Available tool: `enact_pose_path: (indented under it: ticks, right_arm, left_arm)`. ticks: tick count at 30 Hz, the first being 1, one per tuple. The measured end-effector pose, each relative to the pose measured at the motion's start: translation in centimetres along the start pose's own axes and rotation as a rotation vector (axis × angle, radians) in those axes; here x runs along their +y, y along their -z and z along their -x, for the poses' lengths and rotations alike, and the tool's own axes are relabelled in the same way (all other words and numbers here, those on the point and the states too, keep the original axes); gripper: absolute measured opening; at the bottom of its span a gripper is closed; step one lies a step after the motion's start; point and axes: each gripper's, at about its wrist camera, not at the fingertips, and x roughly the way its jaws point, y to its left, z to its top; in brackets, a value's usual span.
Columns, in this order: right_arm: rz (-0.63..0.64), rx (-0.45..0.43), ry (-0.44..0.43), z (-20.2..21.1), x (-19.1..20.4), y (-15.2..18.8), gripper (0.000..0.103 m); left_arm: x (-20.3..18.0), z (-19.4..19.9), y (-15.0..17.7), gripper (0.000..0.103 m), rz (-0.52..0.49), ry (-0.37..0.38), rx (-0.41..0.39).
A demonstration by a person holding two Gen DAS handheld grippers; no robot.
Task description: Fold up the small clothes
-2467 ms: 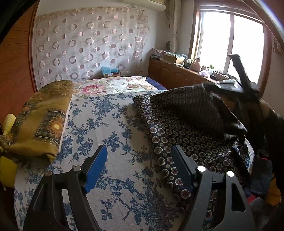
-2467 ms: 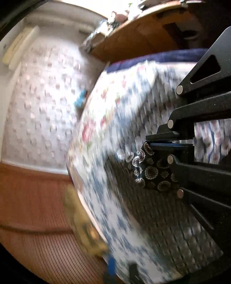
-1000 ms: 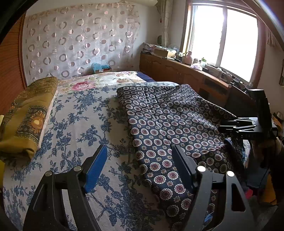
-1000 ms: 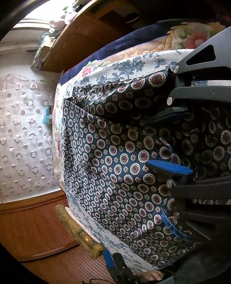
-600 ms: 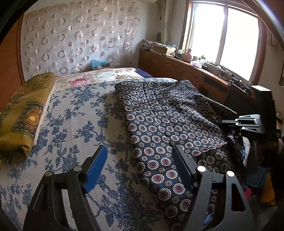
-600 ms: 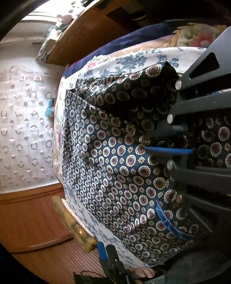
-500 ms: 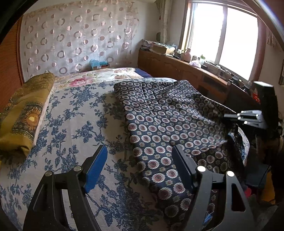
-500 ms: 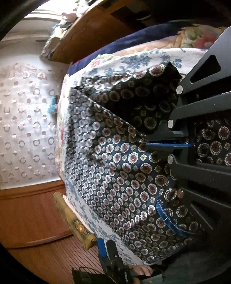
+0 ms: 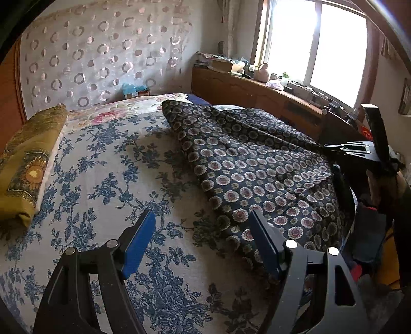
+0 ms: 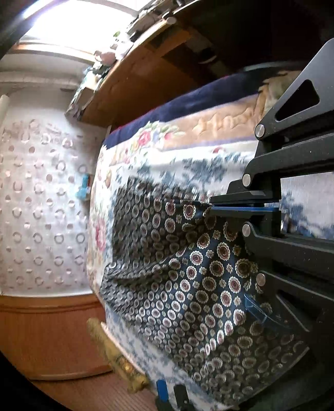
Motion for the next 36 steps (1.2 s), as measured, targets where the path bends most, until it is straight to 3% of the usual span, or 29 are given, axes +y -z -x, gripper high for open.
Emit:
enact_pose_path:
  ticks: [3, 6, 7, 8, 15, 21, 22, 23, 24, 30, 36]
  right_arm:
    - [-0.004, -0.006, -0.009, 0.1, 0.5, -1.0, 0.001]
    - [0.002, -0.03, 0.007, 0.0, 0.3, -2.5, 0.025]
    - [0.001, -0.043, 0.006, -0.2, 0.2, -3.2, 0.04]
    - [-0.002, -0.053, -0.009, -0.6, 0.0, -4.0, 0.043]
    - [-0.037, -0.01, -0.088, -7.9, -1.9, -9.9, 0.043]
    - [-0.068, 0.085, -0.082, -13.2, -3.1, -12.6, 0.043]
    - [-0.071, 0.094, -0.093, -13.9, -3.2, -12.9, 0.036]
    - [-0.07, 0.098, -0.117, -14.2, -3.2, -13.2, 0.013]
    - [-0.063, 0.096, -0.141, -14.4, -3.3, -13.8, 0.002]
    - [-0.038, -0.012, 0.006, -12.7, -4.1, -14.6, 0.001]
    - [-0.024, 0.009, 0.063, -11.2, -3.6, -14.0, 0.005]
  left_arm:
    - [0.1, 0.0, -0.1, 0.076, 0.009, -0.003, 0.0]
    - [0.0, -0.1, 0.0, 0.076, 0.014, -0.001, 0.005]
    - [0.0, -0.2, 0.0, 0.076, 0.013, -0.001, 0.008]
    - [-0.1, -0.3, 0.0, 0.076, 0.012, -0.002, 0.012]
    - [-0.2, -1.2, 0.1, 0.076, 0.013, -0.011, 0.048]
    - [-0.3, -1.6, 0.5, 0.076, 0.014, -0.004, 0.065]
    - [-0.3, -1.6, 0.5, 0.076, 0.014, -0.004, 0.067]
    - [-0.4, -1.7, 0.6, 0.076, 0.013, -0.004, 0.071]
    - [-0.4, -1.7, 0.6, 0.076, 0.013, -0.004, 0.074]
    - [-0.5, -1.7, 0.9, 0.076, 0.011, 0.004, 0.084]
    - [-0.6, -1.5, 1.3, 0.072, 0.023, 0.033, 0.098]
